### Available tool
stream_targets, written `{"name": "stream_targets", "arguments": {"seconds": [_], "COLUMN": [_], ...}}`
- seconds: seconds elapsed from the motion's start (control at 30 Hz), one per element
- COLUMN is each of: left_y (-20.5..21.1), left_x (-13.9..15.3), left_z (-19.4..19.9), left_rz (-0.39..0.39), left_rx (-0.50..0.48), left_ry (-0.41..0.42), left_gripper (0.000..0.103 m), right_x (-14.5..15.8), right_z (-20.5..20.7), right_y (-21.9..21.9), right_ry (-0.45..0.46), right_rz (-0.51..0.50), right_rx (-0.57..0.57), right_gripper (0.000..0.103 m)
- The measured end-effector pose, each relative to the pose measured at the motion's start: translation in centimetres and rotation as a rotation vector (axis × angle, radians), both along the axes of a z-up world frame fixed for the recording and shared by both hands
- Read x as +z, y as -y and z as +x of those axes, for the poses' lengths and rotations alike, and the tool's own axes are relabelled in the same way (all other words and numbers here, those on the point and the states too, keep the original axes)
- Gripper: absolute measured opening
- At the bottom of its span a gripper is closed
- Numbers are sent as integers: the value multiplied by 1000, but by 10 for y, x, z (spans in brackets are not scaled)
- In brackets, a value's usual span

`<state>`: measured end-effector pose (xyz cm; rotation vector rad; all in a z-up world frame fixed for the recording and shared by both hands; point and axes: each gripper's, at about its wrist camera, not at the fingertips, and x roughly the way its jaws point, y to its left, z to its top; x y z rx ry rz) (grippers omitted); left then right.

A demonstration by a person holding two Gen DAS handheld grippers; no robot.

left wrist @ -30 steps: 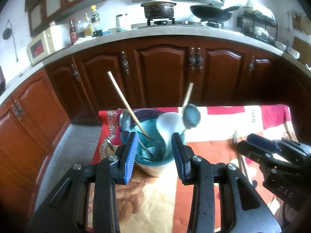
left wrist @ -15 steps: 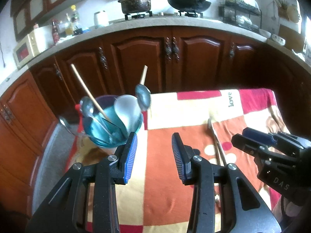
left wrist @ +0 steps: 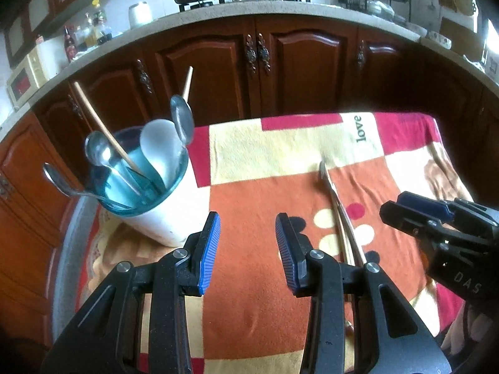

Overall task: Organize utensils
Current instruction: 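Withdraw both tools from the holder toward the fork and chopsticks, then grasp the metal fork with the right tool while the left tool grasps wooden chopsticks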

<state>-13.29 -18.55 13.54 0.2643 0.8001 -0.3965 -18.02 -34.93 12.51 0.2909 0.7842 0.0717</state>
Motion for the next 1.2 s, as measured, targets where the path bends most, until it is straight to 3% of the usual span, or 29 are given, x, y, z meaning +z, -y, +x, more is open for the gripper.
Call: {"name": "stream_targets", "arguments": {"seconds": [0.77, 1.2], "left_y": [22, 23], "left_x": [-50, -77], "left_z": [18, 38], "left_rz": [55, 9], "left_rx": [-9, -1], "left_ry": [-115, -237], "left_gripper": [36, 36], "right_x": [-47, -77], "right_z": [9, 39], "right_y": [33, 49], "right_ry": [-98, -151], "right_rz": [53, 127], "right_rx": [-57, -44], "right_gripper": [30, 30]}}
